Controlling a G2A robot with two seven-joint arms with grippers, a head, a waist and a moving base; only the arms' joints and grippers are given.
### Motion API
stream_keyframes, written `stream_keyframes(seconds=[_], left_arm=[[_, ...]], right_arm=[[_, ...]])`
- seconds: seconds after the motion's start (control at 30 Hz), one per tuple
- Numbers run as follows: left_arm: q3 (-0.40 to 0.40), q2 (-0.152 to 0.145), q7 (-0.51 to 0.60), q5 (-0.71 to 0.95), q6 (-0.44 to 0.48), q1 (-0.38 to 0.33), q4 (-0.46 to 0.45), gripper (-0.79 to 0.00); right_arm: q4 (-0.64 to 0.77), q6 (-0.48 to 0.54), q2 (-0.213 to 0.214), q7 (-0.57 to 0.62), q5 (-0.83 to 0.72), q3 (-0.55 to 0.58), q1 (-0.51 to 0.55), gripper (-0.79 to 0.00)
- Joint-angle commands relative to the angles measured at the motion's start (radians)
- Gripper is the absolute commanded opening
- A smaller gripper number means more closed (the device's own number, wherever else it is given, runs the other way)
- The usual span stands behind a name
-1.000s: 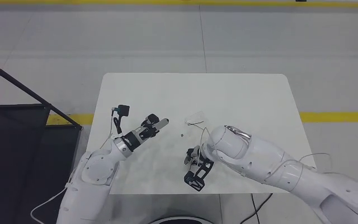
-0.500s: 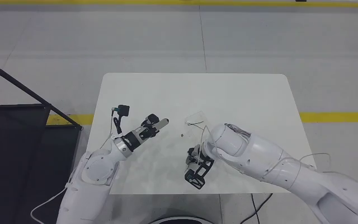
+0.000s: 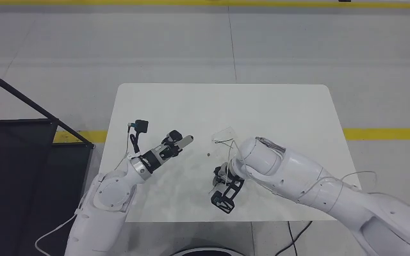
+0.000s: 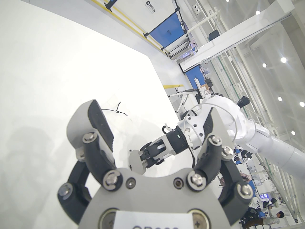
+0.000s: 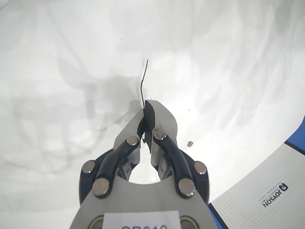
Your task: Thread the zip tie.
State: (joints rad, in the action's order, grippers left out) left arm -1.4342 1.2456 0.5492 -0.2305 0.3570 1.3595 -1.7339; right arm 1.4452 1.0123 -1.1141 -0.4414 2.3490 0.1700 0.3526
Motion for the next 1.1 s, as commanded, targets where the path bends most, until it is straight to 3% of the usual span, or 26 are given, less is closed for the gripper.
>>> stream_keyframes(seconds=[0.0, 0.2, 0.4, 0.7, 1.07], left_arm=[[0.0, 0.0, 0.0, 0.0, 0.0, 0.0, 0.0, 0.0], [0.0, 0.0, 0.0, 0.0, 0.0, 0.0, 0.0, 0.0], [0.0, 0.0, 0.0, 0.0, 0.0, 0.0, 0.0, 0.0], [0.01, -0.003, 0.011, 0.003, 0.014, 0.003, -0.004, 0.0], [0.006, -0.019, 0.158, 0.121, 0.108, -0.019, 0.04, 0.0]], right_arm=[[0.029, 0.0, 0.009, -0.008, 0.028, 0.0, 0.0, -0.785], [0.14, 0.0, 0.058, -0.025, 0.082, 0.0, -0.002, -0.785], [0.261, -0.017, 0.122, 0.036, 0.045, 0.033, 0.008, -0.785], [0.319, -0.428, 0.247, -0.085, 0.24, 0.069, 0.101, -0.785], [0.229, -0.87, 0.348, -0.354, 0.23, 0.192, 0.203, -0.785]])
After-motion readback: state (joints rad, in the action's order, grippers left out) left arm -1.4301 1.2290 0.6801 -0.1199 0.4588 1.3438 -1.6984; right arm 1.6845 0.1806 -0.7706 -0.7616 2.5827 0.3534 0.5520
